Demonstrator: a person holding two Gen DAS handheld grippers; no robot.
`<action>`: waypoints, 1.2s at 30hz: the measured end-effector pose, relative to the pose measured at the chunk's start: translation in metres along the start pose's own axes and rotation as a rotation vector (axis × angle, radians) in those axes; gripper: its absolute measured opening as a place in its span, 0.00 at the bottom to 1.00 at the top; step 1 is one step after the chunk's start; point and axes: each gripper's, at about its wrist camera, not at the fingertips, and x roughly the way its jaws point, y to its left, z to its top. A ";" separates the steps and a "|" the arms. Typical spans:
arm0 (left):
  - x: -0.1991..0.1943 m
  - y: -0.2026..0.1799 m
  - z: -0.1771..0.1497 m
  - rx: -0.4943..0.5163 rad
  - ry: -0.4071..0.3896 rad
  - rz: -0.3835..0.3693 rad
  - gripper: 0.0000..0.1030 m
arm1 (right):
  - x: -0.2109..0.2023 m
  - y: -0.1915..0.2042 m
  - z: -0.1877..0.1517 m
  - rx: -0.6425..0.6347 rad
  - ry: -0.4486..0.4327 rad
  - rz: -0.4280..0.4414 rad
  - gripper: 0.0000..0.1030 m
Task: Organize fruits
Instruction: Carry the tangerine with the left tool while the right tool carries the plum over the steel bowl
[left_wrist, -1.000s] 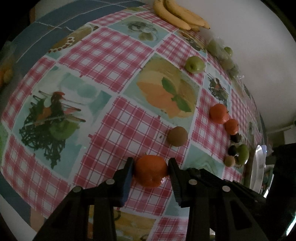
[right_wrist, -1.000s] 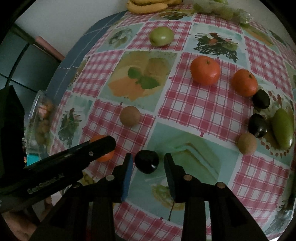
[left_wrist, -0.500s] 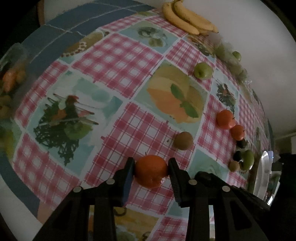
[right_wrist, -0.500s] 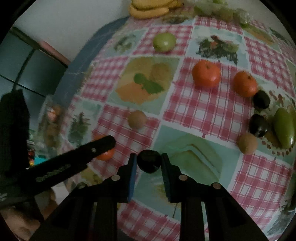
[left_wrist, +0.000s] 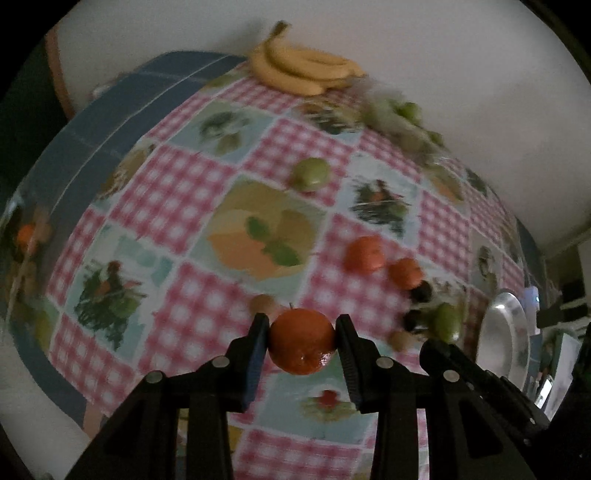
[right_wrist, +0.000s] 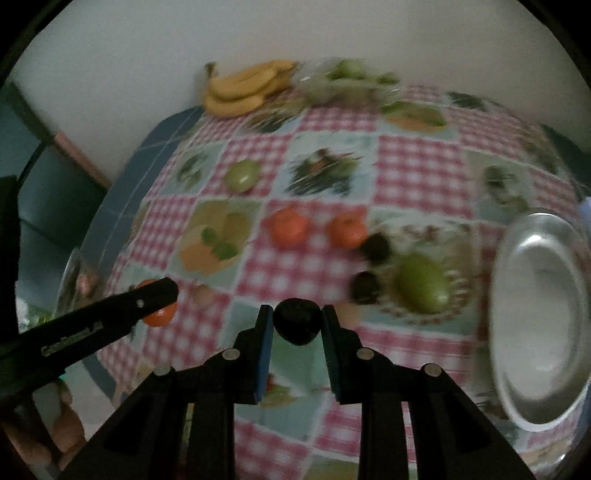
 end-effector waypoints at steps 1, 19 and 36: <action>0.000 -0.007 0.001 0.009 -0.002 0.001 0.39 | -0.004 -0.007 0.001 0.016 -0.008 -0.005 0.26; 0.026 -0.159 -0.010 0.252 0.006 -0.078 0.39 | -0.054 -0.137 0.003 0.329 -0.121 -0.190 0.27; 0.077 -0.251 -0.036 0.434 0.079 -0.197 0.39 | -0.075 -0.240 -0.017 0.598 -0.148 -0.368 0.27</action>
